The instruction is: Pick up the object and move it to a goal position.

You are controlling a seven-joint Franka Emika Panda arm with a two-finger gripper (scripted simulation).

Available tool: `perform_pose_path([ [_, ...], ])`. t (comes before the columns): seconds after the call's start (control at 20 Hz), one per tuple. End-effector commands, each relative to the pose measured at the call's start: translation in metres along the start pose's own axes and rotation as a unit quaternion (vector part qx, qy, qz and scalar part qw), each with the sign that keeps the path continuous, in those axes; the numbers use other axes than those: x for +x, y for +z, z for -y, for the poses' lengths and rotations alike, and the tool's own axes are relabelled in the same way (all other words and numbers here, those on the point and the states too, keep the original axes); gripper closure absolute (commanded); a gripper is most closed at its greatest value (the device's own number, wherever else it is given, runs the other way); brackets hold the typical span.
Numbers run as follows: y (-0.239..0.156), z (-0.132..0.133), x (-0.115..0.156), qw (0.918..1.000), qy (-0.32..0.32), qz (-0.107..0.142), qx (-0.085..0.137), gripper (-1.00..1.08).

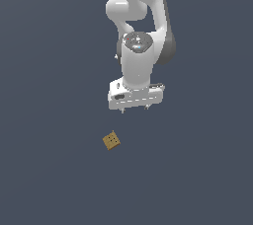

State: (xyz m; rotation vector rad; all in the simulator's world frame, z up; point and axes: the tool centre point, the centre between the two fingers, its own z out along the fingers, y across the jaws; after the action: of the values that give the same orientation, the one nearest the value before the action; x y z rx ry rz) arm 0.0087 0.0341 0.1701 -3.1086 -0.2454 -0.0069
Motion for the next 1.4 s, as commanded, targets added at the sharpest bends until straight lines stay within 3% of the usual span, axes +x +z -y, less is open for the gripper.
perform_pose_path([
  [0.0,0.008,-0.009,0.006,0.9999,-0.016,0.0,-0.001,-0.92],
  [0.35,0.038,-0.045,0.027,0.9967,-0.081,0.002,-0.005,-0.92],
  [0.8,0.081,-0.093,0.045,0.9868,-0.162,0.004,-0.009,-0.92],
  [1.35,0.106,-0.119,0.051,0.9789,-0.204,0.005,-0.011,-0.92],
])
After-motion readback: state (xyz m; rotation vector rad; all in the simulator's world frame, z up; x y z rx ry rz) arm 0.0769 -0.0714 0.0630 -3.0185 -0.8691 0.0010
